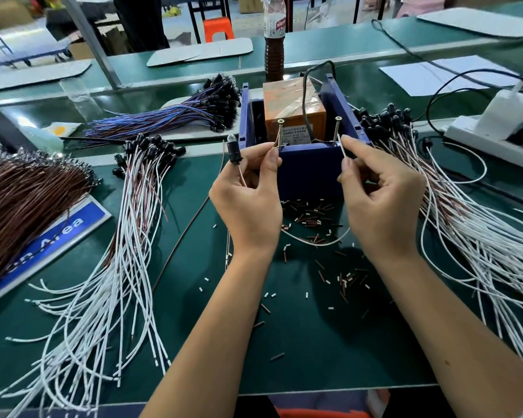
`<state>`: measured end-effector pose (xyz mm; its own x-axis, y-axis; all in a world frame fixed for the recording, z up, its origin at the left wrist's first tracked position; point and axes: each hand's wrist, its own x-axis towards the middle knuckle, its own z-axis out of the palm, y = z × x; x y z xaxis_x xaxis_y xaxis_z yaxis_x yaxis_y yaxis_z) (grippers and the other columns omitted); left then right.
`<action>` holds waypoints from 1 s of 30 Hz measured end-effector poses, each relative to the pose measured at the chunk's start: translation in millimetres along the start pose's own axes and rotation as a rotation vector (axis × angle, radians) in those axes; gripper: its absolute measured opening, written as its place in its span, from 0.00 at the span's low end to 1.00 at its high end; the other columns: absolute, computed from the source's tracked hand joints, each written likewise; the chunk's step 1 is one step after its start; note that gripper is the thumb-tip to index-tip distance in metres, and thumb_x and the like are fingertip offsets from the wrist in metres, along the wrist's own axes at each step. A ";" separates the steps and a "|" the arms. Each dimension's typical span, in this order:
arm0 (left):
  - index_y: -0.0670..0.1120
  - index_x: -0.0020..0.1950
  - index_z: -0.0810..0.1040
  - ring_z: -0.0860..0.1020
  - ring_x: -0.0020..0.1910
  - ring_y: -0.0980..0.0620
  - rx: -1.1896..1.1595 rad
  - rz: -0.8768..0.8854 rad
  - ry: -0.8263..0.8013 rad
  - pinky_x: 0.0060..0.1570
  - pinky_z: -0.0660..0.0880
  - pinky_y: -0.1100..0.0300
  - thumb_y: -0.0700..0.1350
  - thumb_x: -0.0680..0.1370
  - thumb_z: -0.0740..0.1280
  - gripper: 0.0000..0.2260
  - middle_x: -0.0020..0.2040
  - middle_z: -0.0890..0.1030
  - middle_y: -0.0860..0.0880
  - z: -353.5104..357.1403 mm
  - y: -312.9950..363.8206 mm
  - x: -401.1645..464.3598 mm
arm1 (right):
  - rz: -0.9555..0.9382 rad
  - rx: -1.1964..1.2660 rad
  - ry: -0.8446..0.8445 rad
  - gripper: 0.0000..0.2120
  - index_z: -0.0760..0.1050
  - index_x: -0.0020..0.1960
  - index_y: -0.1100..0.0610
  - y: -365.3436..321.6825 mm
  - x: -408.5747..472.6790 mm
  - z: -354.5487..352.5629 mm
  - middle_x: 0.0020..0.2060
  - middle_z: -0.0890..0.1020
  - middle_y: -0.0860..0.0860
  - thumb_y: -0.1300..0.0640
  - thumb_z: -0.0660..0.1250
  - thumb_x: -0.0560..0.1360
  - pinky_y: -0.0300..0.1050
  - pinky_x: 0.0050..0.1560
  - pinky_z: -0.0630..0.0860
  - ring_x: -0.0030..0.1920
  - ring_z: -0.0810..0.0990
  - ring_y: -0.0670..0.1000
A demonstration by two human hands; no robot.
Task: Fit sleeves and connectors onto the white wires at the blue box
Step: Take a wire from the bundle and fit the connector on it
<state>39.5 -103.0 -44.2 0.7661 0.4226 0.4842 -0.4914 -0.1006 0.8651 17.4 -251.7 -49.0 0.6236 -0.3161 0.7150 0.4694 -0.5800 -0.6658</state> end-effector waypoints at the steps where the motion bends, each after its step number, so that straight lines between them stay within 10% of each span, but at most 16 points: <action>1: 0.40 0.50 0.85 0.84 0.42 0.52 0.003 -0.002 0.005 0.50 0.78 0.62 0.38 0.79 0.73 0.03 0.41 0.86 0.47 0.1 -0.2 0.3 | -0.007 -0.003 -0.007 0.14 0.83 0.65 0.61 -0.4 -0.2 -0.3 0.51 0.88 0.53 0.64 0.68 0.81 0.44 0.52 0.83 0.49 0.86 0.47; 14: 0.42 0.51 0.87 0.82 0.39 0.42 0.053 -0.009 0.017 0.44 0.80 0.52 0.36 0.77 0.71 0.06 0.39 0.86 0.47 1.6 2.1 -3.5 | 0.114 0.096 -0.070 0.15 0.80 0.69 0.59 5.4 -5.2 1.6 0.42 0.85 0.48 0.61 0.65 0.84 0.40 0.42 0.78 0.37 0.81 0.43; 30: 0.40 0.52 0.87 0.84 0.42 0.53 0.077 0.023 0.044 0.48 0.76 0.69 0.34 0.78 0.72 0.06 0.43 0.87 0.49 2.7 7.0 -4.1 | 0.251 0.268 -0.101 0.14 0.81 0.68 0.57 3.8 -8.0 3.6 0.41 0.81 0.49 0.63 0.61 0.86 0.38 0.36 0.74 0.34 0.75 0.46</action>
<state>34.1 -107.9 -39.7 0.7352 0.4588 0.4991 -0.4739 -0.1787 0.8623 16.5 -248.7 -58.0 0.7922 -0.3399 0.5069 0.4326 -0.2731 -0.8592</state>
